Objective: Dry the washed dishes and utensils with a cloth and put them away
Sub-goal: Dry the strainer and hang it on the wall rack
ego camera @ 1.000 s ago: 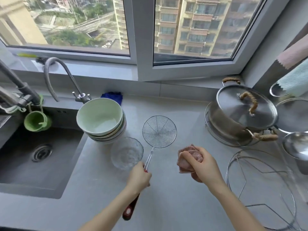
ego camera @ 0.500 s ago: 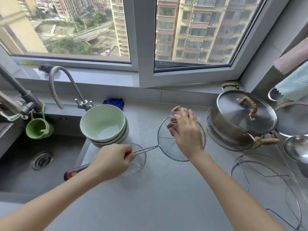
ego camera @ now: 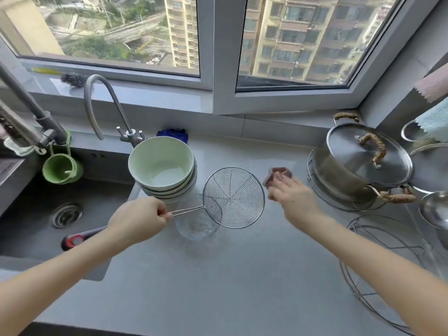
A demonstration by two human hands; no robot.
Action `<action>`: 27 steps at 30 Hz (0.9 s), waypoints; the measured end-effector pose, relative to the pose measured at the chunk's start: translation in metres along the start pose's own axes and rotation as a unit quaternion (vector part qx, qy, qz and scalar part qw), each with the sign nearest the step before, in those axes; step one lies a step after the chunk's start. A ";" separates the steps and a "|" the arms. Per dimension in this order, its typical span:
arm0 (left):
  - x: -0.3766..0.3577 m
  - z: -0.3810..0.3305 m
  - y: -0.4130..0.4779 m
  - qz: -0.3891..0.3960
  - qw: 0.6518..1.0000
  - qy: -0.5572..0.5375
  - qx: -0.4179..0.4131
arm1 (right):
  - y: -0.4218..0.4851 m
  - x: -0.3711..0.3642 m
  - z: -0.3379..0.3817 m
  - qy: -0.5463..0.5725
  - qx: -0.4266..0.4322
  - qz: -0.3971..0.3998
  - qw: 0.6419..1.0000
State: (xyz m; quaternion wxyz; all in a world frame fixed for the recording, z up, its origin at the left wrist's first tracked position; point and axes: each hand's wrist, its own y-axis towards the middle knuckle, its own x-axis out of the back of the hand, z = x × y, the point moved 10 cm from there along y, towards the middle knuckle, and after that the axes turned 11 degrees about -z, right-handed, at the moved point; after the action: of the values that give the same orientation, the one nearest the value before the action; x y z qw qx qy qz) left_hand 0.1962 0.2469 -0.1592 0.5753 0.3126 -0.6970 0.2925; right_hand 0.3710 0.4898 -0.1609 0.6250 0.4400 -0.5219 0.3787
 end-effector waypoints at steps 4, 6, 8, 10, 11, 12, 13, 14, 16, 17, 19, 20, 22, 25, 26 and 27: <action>-0.002 -0.008 0.004 0.022 0.998 -0.058 0.019 | 0.005 0.064 -0.021 0.114 -0.118 -0.224 0.961; 0.002 -0.027 0.006 0.022 0.996 -0.082 0.003 | 0.010 0.055 0.021 0.095 -0.033 -0.195 0.976; 0.013 -0.046 0.008 -0.012 0.996 -0.092 -0.017 | 0.015 0.025 0.051 0.052 -0.004 -0.082 0.995; 0.016 -0.055 0.006 -0.033 0.995 -0.091 -0.015 | 0.016 0.009 0.043 0.118 -0.095 -0.030 0.988; 0.012 -0.057 0.003 -0.029 0.995 -0.097 -0.007 | 0.014 0.011 0.039 0.184 -0.133 -0.040 0.973; 0.007 -0.059 0.001 -0.017 0.994 -0.111 0.001 | 0.010 0.022 0.040 0.248 -0.158 -0.083 0.952; 0.003 -0.062 0.001 -0.004 0.992 -0.129 0.006 | 0.005 0.038 0.047 0.282 -0.160 -0.140 0.936; 0.001 -0.067 0.002 0.008 0.989 -0.149 0.006 | 0.001 0.051 0.062 0.291 -0.128 -0.178 0.931; 0.002 -0.078 0.005 0.025 0.981 -0.190 -0.006 | -0.007 0.052 0.112 0.217 0.025 -0.188 0.958; 0.003 -0.084 0.006 0.031 0.978 -0.205 -0.013 | -0.009 0.044 0.127 0.162 0.078 -0.174 0.968; -0.001 -0.089 0.000 0.051 0.969 -0.244 0.000 | -0.008 0.035 0.127 0.091 0.119 -0.149 0.977; -0.007 -0.090 -0.005 0.069 0.957 -0.280 0.017 | -0.006 0.035 0.122 0.052 0.140 -0.150 0.977; -0.017 -0.095 -0.011 0.103 0.931 -0.348 0.047 | -0.003 0.041 0.112 -0.018 0.184 -0.177 0.967; -0.017 -0.102 -0.006 0.116 0.908 -0.396 0.072 | 0.000 0.057 0.098 -0.076 0.187 -0.221 0.954; -0.016 -0.102 -0.004 0.121 0.903 -0.405 0.079 | -0.002 0.067 0.095 -0.083 0.178 -0.243 0.950; -0.015 -0.102 -0.002 0.128 0.898 -0.412 0.084 | -0.007 0.078 0.091 -0.071 0.167 -0.274 0.945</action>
State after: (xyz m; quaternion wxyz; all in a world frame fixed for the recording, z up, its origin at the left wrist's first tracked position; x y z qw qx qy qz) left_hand 0.2630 0.3252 -0.1572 0.1656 0.3606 -0.8784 0.2664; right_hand 0.3620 0.4023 -0.0785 0.5837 0.6894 -0.3538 0.2425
